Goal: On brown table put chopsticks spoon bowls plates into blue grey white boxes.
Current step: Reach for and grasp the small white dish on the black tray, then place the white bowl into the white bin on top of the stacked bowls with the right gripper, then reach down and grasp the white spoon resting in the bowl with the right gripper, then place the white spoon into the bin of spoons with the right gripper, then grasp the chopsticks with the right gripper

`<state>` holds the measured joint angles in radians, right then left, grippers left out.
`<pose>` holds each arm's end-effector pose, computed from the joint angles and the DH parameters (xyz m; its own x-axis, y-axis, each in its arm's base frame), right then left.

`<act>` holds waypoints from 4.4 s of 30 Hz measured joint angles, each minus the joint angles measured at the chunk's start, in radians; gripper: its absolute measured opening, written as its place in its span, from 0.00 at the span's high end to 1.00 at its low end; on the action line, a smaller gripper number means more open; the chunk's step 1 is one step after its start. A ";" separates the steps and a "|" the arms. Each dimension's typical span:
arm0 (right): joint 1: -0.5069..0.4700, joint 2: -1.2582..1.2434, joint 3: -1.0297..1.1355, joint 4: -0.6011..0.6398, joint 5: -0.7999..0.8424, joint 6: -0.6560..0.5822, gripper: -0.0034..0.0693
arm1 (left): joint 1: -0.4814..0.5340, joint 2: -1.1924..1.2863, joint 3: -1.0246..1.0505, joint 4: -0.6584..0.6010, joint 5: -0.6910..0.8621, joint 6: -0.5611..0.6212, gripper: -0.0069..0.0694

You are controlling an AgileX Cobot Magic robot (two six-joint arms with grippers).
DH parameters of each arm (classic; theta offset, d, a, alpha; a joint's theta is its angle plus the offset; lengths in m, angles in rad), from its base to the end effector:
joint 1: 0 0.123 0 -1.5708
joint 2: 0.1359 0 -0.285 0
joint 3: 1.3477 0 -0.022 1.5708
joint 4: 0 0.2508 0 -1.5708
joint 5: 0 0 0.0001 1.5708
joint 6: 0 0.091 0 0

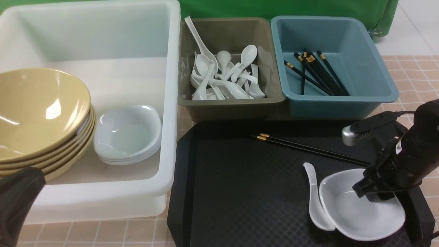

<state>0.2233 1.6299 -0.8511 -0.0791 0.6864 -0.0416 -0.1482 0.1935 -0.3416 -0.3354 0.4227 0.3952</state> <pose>0.2739 0.0575 0.1704 -0.9300 -0.3163 -0.1870 -0.3088 0.9486 -0.0687 0.0555 -0.0207 0.2800 -0.1389 0.1082 -0.9844 0.2912 0.9545 0.0638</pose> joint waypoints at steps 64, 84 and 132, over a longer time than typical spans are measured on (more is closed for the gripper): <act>0.140 -0.063 -0.290 0.053 0.210 0.149 0.19 | 0.000 -0.036 0.046 0.140 -0.153 -0.202 0.90; 0.212 0.107 -0.076 0.354 -0.255 0.034 0.68 | 0.000 -0.036 0.087 0.145 -0.214 -0.202 0.90; 0.098 0.217 -0.307 0.216 -0.171 -0.496 0.37 | 0.000 -0.032 0.088 0.172 -0.231 -0.202 0.90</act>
<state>0.3215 1.8470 -1.1580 0.1368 0.5155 -0.5374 -0.1482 0.1611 -0.2536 -0.1638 0.1917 0.1934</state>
